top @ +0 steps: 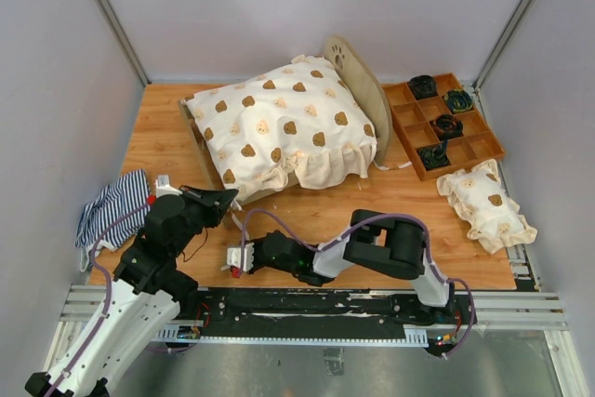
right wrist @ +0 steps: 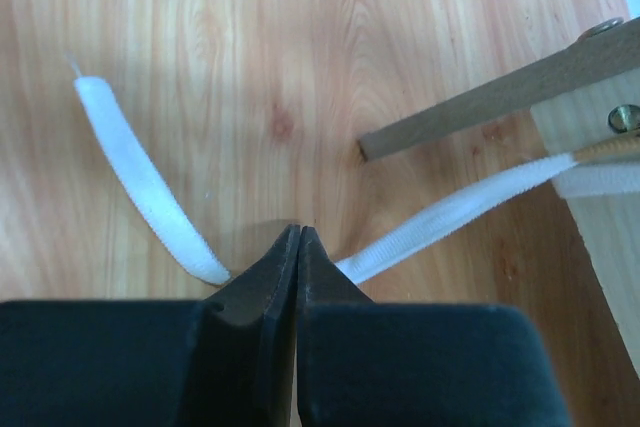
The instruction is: Set up the pet bed
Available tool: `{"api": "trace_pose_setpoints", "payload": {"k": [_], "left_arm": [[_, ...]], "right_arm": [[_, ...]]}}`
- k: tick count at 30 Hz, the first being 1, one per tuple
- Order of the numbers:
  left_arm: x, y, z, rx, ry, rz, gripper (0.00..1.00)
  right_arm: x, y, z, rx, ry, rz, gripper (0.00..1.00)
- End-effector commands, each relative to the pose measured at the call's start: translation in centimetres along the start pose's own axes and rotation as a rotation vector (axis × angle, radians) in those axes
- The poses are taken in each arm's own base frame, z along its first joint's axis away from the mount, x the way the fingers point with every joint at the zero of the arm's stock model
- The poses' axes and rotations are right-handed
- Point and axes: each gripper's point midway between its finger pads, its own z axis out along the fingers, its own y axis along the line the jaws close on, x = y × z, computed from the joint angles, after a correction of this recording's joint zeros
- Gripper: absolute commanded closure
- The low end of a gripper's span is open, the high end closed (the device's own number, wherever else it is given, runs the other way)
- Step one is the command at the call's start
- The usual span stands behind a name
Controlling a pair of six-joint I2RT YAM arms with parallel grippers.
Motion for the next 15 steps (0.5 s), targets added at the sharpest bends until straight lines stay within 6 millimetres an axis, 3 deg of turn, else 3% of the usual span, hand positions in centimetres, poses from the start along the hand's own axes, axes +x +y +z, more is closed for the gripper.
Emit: {"api": "trace_pose_setpoints", "payload": {"k": [1, 4, 10, 15], "left_arm": [[-0.1, -2.1, -0.5, 0.085, -0.002, -0.017, 1.00], [-0.2, -1.9, -0.4, 0.079, -0.005, -0.016, 1.00], [-0.2, -2.1, -0.5, 0.083, -0.006, -0.016, 1.00], [-0.4, -2.2, -0.5, 0.086, -0.014, -0.017, 1.00]], "right_arm": [[1.6, 2.6, -2.6, -0.155, 0.068, -0.117, 1.00], [0.6, 3.0, -3.5, -0.224, 0.049, -0.153, 0.99], [-2.9, 2.7, -4.4, -0.382, 0.017, -0.257, 0.73], [-3.2, 3.4, -4.9, -0.524, 0.079, -0.306, 0.64]]}}
